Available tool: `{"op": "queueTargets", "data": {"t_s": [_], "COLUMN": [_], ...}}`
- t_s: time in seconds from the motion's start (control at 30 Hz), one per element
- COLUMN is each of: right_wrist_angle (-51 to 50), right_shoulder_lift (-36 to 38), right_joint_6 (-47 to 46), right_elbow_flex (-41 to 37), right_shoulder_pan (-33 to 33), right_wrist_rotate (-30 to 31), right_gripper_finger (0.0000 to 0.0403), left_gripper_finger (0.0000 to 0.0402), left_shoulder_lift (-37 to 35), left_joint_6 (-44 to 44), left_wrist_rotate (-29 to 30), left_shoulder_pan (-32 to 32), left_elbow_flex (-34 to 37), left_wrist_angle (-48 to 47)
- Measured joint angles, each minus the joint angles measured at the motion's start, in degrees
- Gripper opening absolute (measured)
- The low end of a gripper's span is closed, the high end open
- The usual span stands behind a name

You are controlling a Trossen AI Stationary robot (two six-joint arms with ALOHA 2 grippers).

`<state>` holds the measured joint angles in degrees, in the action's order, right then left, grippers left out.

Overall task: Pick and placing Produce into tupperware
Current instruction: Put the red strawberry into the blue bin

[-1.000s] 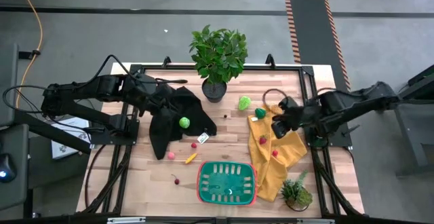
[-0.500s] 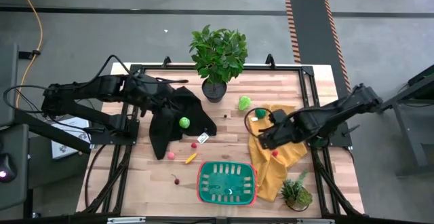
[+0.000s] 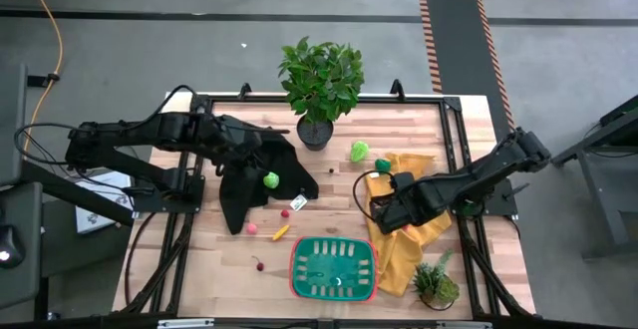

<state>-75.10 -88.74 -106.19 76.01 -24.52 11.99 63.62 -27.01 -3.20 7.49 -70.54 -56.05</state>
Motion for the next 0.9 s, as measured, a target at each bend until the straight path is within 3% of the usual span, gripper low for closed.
{"op": "queueTargets", "data": {"t_s": [0.43, 0.9], "right_wrist_angle": [1.93, -1.49], "right_shoulder_lift": [-8.53, -9.46], "right_joint_6": [-6.49, 1.36], "right_elbow_flex": [0.0, 0.0], "right_shoulder_pan": [0.93, 7.45], "right_wrist_rotate": [-0.06, -1.53], "right_gripper_finger": [0.0191, 0.0191], "left_gripper_finger": [0.0111, 0.0111], "left_shoulder_lift": [0.43, 0.43], "left_joint_6": [1.56, 6.2], "left_wrist_rotate": [1.05, 0.87], "left_shoulder_pan": [-0.02, -0.01], "left_elbow_flex": [0.0, 0.0], "left_wrist_angle": [-2.26, -5.55]}}
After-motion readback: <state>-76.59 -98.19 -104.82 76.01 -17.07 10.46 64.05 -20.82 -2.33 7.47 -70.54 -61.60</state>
